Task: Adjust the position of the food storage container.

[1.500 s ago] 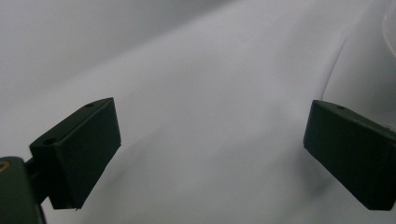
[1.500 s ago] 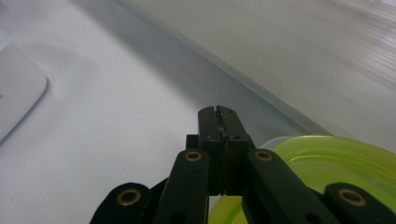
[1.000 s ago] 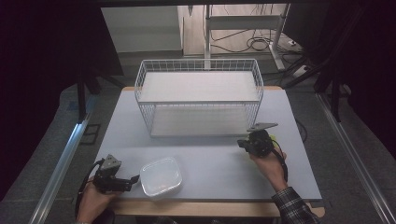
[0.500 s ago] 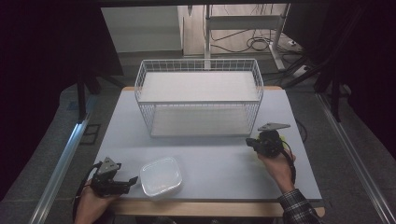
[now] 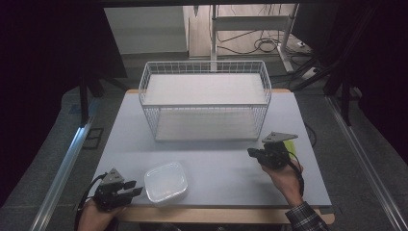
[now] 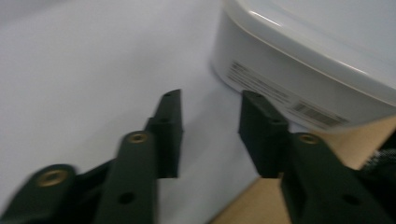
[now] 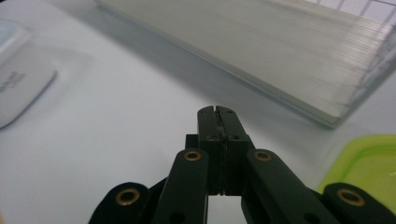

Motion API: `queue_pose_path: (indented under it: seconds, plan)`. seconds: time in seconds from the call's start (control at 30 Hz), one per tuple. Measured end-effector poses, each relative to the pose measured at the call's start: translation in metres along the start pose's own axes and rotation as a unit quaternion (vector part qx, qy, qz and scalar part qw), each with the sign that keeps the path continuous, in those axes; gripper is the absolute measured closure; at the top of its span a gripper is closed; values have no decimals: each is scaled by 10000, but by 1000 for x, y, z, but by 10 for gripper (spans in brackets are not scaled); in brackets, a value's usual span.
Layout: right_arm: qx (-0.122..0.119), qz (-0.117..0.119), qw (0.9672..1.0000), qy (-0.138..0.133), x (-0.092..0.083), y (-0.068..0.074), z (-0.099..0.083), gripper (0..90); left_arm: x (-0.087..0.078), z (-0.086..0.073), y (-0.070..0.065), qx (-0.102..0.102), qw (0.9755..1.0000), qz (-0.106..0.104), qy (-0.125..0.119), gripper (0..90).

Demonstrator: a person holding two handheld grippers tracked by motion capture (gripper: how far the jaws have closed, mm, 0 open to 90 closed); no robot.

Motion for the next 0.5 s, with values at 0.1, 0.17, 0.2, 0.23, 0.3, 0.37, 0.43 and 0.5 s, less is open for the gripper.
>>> queue_pose_path:
  seconds: [0.1, 0.17, 0.2, 0.23, 0.3, 0.37, 0.43, 0.5]
  plan:
    - [-89, 70, 9999, 26, -5, 8, -3, 897, 0, 0, -12, -43, 9994, -336, 19, 782]
    - [-157, 73, 9998, 37, -6, 11, -3, 897, 1, 2, -16, -39, 9991, -417, 22, 805]
    - [-157, 73, 9998, 37, -6, 11, -3, 897, 1, 2, -16, -39, 9991, -417, 22, 806]
    - [-185, 123, 9998, -17, -8, 13, -2, 896, 3, 4, -19, -78, 9988, -484, 1, 805]
    - [-204, 94, 9997, -64, -9, 14, -2, 896, 5, 6, -19, -123, 9988, -474, -8, 809]
    - [-191, 93, 9998, 4, -8, 14, -5, 896, 6, 8, -19, -148, 9989, -449, -4, 812]
    - [-149, 131, 9998, 15, -7, 15, -7, 896, 8, 10, -19, -175, 9988, -456, -28, 818]
    - [-132, 139, 9998, 30, -7, 15, -8, 897, 10, 12, -19, -171, 9988, -454, -41, 822]
Point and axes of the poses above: each handheld gripper's, and its own axes: x roughly forward along the jaws, z roughly out of its top, y roughly to its left, the point moved 7 cm from there along x, roughly forward along the jaws, and after that the axes turned 7 degrees about x, right-handed, at the moved point
